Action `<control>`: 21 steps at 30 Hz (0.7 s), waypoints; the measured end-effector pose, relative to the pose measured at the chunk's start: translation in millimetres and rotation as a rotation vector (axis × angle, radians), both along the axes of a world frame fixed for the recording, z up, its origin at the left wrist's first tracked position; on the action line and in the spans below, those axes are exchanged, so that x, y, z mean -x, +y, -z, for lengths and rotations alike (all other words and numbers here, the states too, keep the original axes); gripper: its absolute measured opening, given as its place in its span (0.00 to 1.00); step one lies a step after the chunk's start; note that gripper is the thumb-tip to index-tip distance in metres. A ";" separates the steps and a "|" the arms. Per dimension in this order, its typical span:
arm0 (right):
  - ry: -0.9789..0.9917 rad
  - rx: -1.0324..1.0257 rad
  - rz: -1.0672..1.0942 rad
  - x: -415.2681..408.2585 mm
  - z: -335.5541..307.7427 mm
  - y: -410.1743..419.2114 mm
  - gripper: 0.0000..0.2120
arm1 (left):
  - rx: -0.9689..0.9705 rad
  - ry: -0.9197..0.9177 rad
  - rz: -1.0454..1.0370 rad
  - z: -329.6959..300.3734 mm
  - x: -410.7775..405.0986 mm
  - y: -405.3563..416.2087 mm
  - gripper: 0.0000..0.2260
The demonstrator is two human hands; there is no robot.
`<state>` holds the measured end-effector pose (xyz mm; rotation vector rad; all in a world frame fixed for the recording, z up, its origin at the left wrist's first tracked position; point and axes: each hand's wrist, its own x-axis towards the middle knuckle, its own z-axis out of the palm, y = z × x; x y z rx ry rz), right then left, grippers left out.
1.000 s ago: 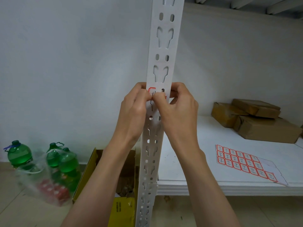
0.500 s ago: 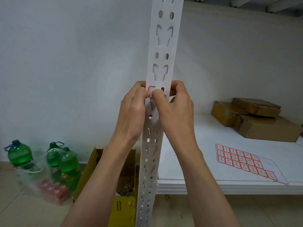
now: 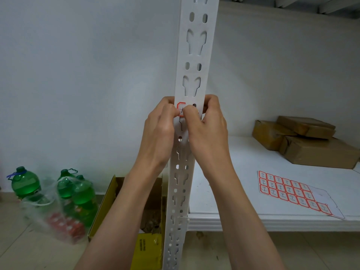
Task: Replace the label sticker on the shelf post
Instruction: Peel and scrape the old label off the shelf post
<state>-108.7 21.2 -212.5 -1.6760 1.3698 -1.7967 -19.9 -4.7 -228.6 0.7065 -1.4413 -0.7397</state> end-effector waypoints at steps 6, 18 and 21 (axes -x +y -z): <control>0.034 -0.009 0.039 -1.7 0.0 0.4 0.08 | 0.002 -0.003 -0.004 -0.1 0.1 1.1 0.14; -0.052 0.023 0.010 -10.0 4.4 0.6 0.11 | -0.005 -0.031 -0.024 -0.5 -1.1 0.9 0.13; -0.067 0.006 -0.008 -13.1 2.1 -0.2 0.07 | -0.008 -0.034 -0.020 -0.5 -0.9 0.9 0.13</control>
